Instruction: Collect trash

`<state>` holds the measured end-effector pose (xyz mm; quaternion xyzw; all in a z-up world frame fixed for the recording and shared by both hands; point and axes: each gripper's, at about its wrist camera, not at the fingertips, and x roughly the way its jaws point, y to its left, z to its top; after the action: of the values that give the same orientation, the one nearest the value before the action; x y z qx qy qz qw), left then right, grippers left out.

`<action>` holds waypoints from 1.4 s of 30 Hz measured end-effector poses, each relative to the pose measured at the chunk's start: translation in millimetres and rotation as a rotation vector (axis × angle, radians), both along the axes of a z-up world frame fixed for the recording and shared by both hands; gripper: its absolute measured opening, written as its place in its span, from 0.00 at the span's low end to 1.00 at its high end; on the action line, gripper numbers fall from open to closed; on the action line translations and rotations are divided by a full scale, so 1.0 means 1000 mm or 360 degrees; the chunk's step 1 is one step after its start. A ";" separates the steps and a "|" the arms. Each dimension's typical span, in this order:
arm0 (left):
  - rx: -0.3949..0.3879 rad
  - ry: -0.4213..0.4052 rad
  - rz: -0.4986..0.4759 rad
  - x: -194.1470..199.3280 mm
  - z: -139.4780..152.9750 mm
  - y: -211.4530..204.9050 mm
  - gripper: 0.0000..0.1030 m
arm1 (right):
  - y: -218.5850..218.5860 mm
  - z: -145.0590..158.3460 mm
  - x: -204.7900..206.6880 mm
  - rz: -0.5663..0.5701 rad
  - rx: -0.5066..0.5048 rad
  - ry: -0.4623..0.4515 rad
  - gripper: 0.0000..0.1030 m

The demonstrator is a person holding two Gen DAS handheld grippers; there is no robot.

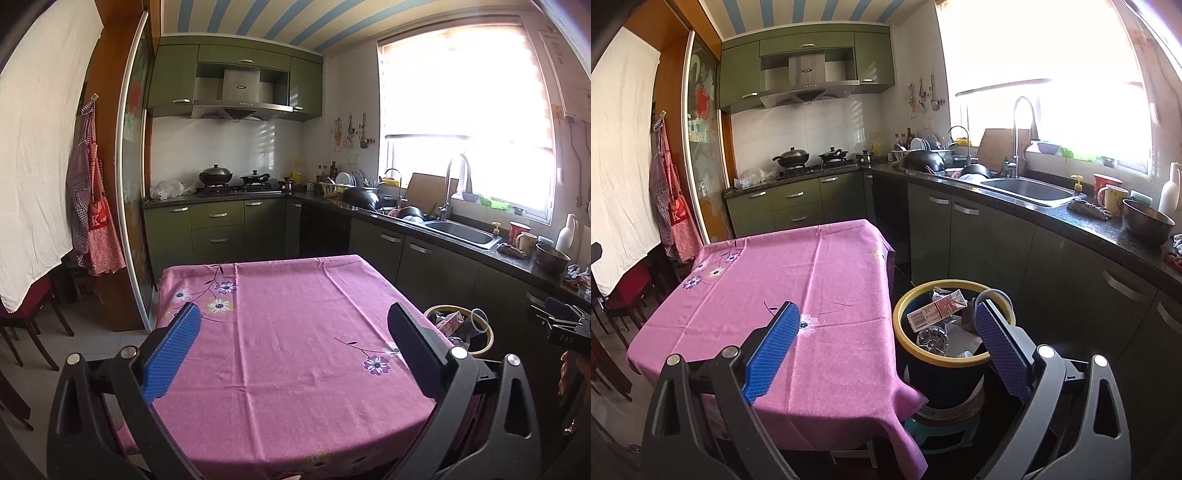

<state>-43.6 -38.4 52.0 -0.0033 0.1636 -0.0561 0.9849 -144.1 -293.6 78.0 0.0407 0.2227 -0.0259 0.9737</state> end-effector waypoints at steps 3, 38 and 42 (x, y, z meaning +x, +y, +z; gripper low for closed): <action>0.0011 0.0004 0.0000 0.000 -0.001 -0.003 0.93 | 0.000 0.001 -0.001 -0.0003 -0.0001 0.0000 0.92; 0.0011 0.0057 -0.0024 0.004 -0.010 -0.004 0.94 | 0.005 0.005 0.004 0.0033 -0.0019 -0.0007 0.92; 0.0013 0.0057 -0.0028 0.003 -0.010 -0.005 0.94 | 0.005 0.006 0.004 0.0041 -0.0019 -0.0007 0.92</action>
<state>-40.7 -43.8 42.2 0.0011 0.1815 -0.0641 0.9813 -139.9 -289.0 83.6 0.0321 0.2209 -0.0147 0.9746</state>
